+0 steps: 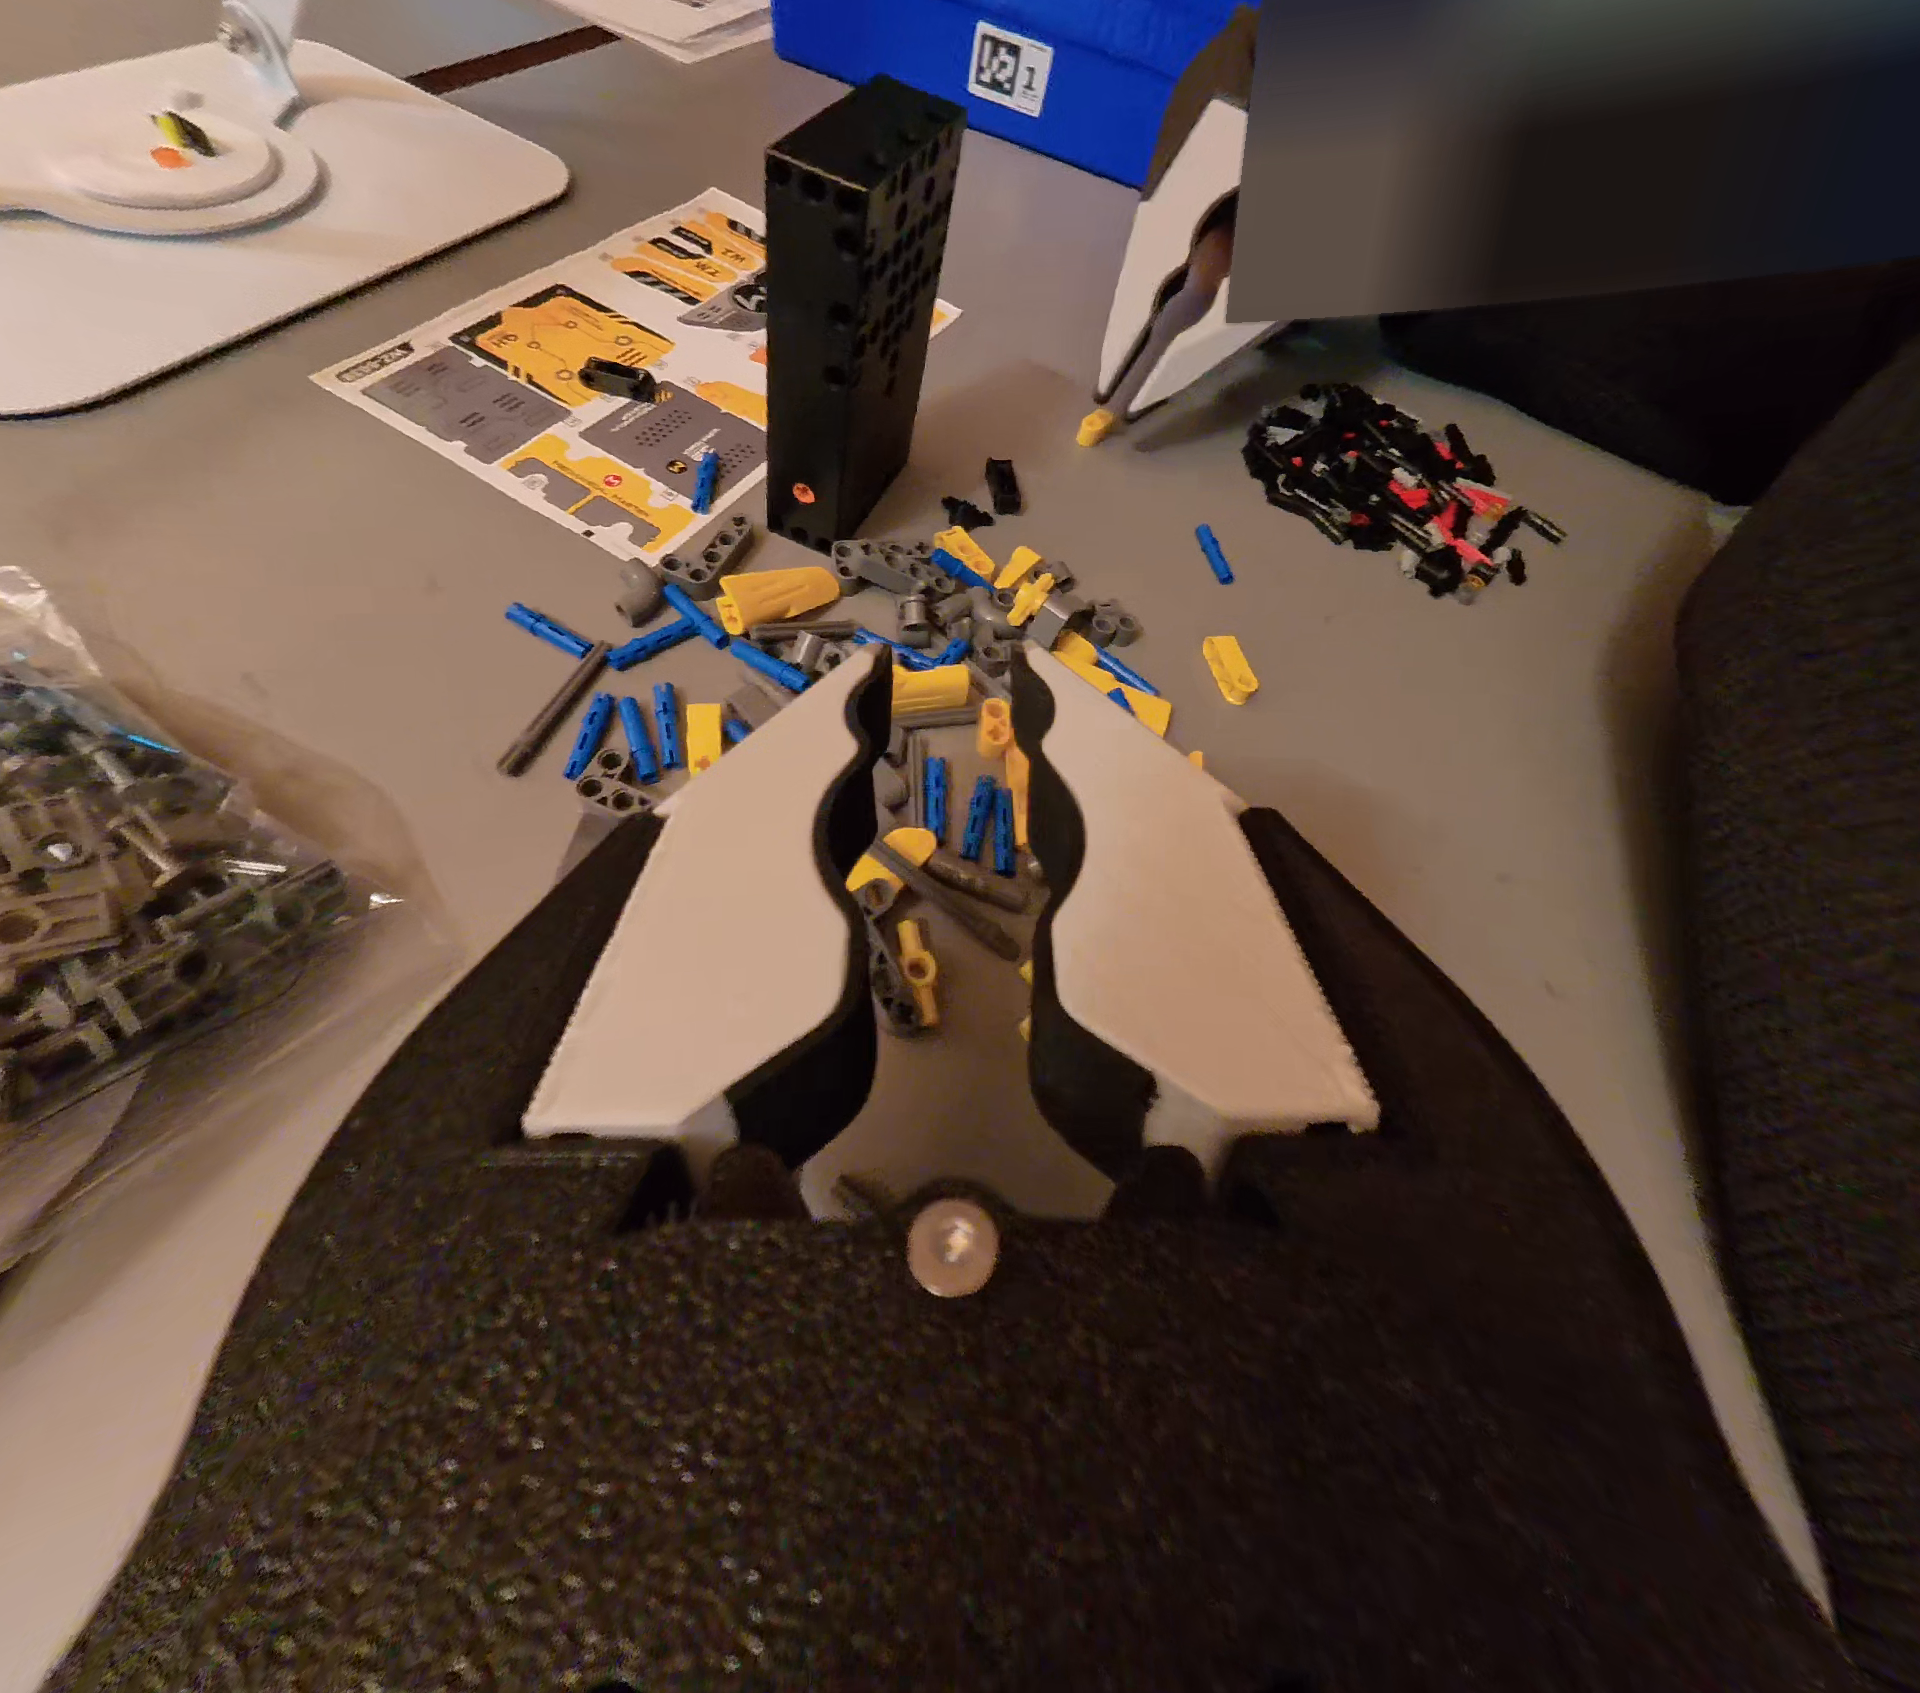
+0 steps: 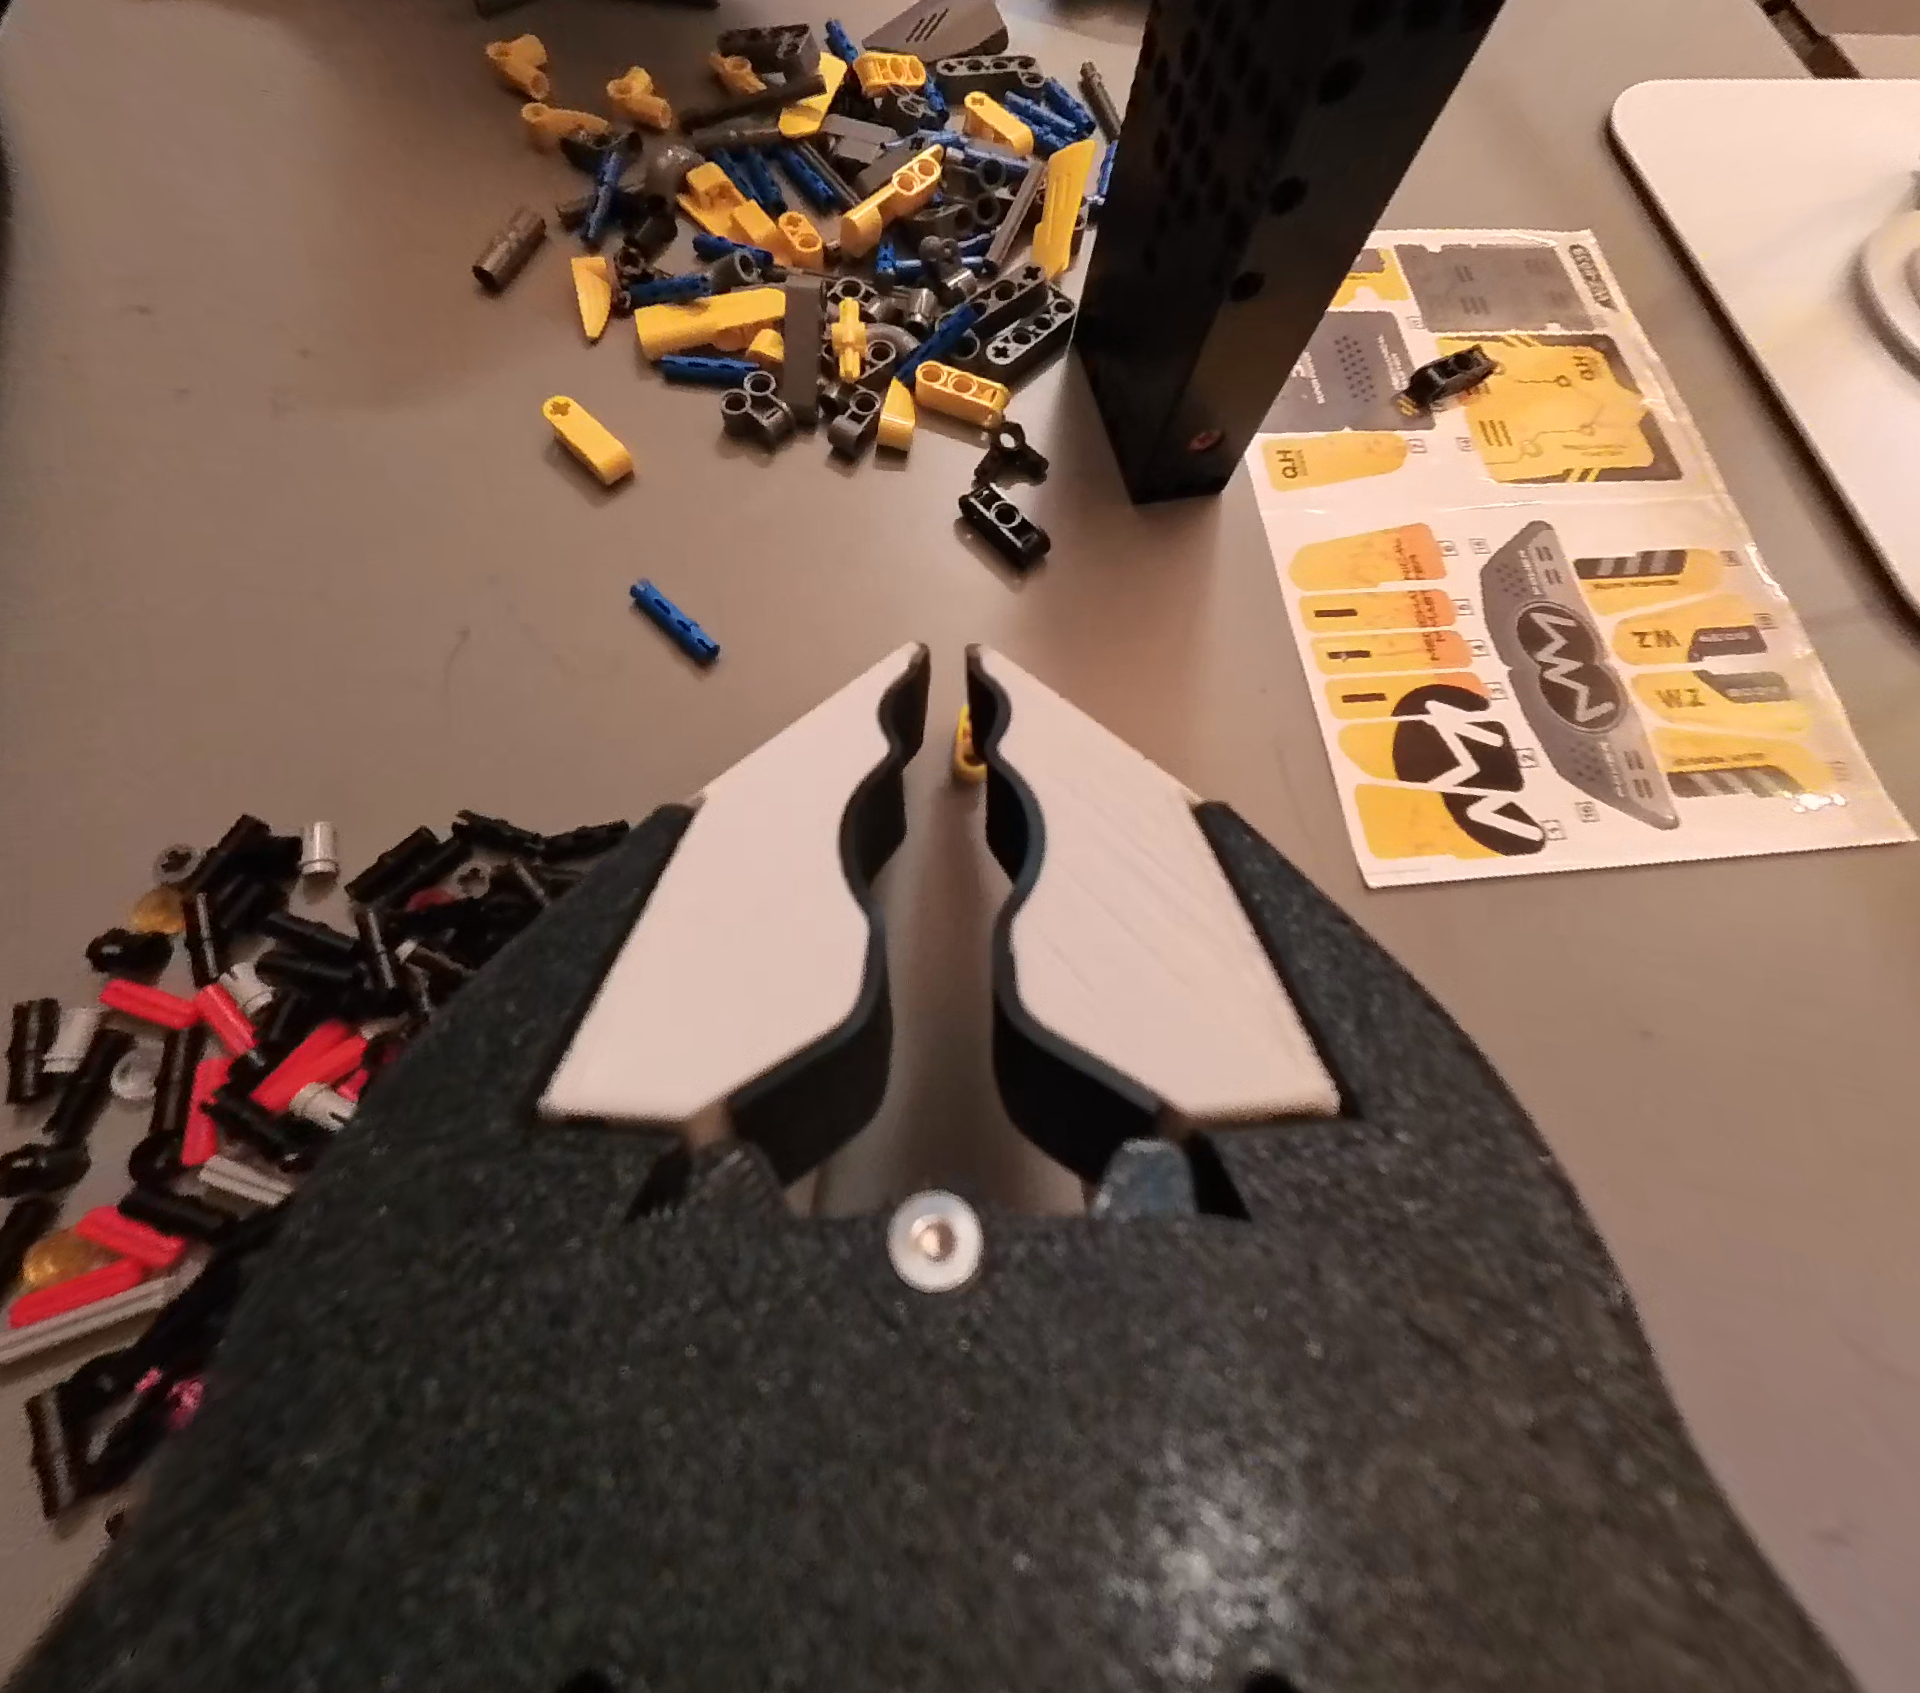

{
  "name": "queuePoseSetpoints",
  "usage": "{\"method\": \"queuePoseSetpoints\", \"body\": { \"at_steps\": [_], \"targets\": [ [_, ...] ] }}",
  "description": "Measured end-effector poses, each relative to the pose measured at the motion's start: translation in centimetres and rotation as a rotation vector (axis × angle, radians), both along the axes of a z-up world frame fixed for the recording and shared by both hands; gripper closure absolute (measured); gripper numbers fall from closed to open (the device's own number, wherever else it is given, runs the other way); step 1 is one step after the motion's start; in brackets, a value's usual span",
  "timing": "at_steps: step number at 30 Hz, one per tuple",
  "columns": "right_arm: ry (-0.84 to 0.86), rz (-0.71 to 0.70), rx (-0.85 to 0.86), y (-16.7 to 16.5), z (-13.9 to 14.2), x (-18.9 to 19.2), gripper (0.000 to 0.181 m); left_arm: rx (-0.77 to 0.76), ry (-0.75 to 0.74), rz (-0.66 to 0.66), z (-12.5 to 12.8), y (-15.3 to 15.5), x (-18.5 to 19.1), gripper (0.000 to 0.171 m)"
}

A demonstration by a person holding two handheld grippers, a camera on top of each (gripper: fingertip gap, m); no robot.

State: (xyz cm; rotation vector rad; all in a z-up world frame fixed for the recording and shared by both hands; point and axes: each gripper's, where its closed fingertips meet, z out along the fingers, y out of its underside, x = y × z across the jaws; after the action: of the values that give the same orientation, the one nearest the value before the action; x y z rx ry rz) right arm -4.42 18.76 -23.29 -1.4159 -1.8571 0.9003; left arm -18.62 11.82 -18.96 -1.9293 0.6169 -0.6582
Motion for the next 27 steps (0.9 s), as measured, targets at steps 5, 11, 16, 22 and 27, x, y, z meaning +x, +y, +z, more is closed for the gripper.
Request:
{"method": "queuePoseSetpoints", "body": {
  "at_steps": [5,11,16,22,27],
  "targets": [
    [0.000,0.005,-0.021,0.0,-0.1,0.0,0.175,-0.026,0.037,-0.020,-0.8,-0.2,0.2,0.151],
    [0.058,0.000,-0.092,-0.2,1.1,-0.5,0.171,-0.006,0.116,-0.040,-1.5,-0.6,0.4,0.153],
    [-0.004,-0.014,-0.073,-0.1,0.0,-0.7,0.163,0.016,0.105,-0.045,-1.0,-0.5,0.8,0.153],
    [0.024,-0.027,-0.124,0.3,0.6,-0.7,0.163,0.002,0.100,-0.031,-1.4,-0.3,0.4,0.153],
    [0.081,-0.042,-0.133,0.7,1.5,-1.0,0.163,0.013,0.126,-0.053,-1.7,-0.5,1.2,0.153]
  ]
}}
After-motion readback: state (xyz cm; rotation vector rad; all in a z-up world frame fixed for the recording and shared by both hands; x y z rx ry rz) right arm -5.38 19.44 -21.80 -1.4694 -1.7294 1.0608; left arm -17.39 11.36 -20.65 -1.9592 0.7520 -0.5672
